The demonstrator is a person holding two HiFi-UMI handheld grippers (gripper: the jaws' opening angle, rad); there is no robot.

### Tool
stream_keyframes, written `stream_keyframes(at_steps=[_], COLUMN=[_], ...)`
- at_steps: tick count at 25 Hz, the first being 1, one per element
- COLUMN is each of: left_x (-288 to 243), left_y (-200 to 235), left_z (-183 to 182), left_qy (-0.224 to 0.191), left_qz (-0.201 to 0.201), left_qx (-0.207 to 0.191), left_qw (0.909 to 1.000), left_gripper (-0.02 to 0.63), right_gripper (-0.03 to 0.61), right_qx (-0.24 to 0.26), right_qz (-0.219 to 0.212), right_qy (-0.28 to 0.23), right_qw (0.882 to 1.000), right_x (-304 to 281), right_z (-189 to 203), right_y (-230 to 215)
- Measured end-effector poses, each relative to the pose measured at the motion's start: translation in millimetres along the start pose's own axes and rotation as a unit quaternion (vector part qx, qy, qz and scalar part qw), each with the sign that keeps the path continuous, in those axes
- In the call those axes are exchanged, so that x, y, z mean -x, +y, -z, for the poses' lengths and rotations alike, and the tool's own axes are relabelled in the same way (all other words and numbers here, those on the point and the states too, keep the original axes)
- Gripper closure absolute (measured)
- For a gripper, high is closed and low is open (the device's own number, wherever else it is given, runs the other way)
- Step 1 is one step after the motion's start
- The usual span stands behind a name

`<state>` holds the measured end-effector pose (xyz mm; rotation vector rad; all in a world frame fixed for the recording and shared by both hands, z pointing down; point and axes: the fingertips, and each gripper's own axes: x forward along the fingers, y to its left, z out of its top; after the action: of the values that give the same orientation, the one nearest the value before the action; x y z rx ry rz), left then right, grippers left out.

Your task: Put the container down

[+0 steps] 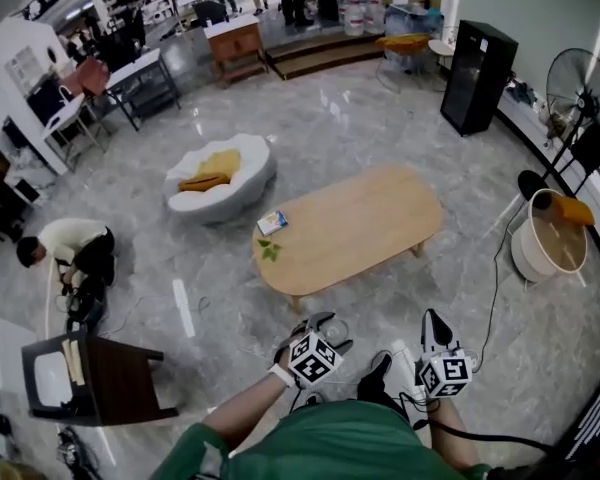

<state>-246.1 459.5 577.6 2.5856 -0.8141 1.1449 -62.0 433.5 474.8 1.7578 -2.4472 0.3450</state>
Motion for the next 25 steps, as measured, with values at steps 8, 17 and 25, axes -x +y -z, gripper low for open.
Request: stream_keyframes(at_steps=[8, 17, 25], left_x=[-87.3, -150.4, -181.7], left_y=[36.6, 50.9, 71.7], left_z=[-102.4, -193.7, -214.4], left_qy=[0.020, 0.019, 0.034], left_qz=[-0.027, -0.044, -0.040], left_qx=[0.013, 0.017, 0.025], left_qw=[0.9993, 0.9987, 0.9983], left_gripper=[0.270, 0.270, 0.270], right_gripper=[0.565, 0.565, 0.565], right_qx=[-0.001, -0.014, -0.023], right_qz=[-0.043, -0.045, -0.042], right_qy=[-0.012, -0.007, -0.003], right_qw=[0.999, 0.999, 0.999], right_x=[-70.6, -104.3, -124.7], right_z=[-42.1, -64.3, -70.2], right_y=[-123.6, -232.1, -270.1])
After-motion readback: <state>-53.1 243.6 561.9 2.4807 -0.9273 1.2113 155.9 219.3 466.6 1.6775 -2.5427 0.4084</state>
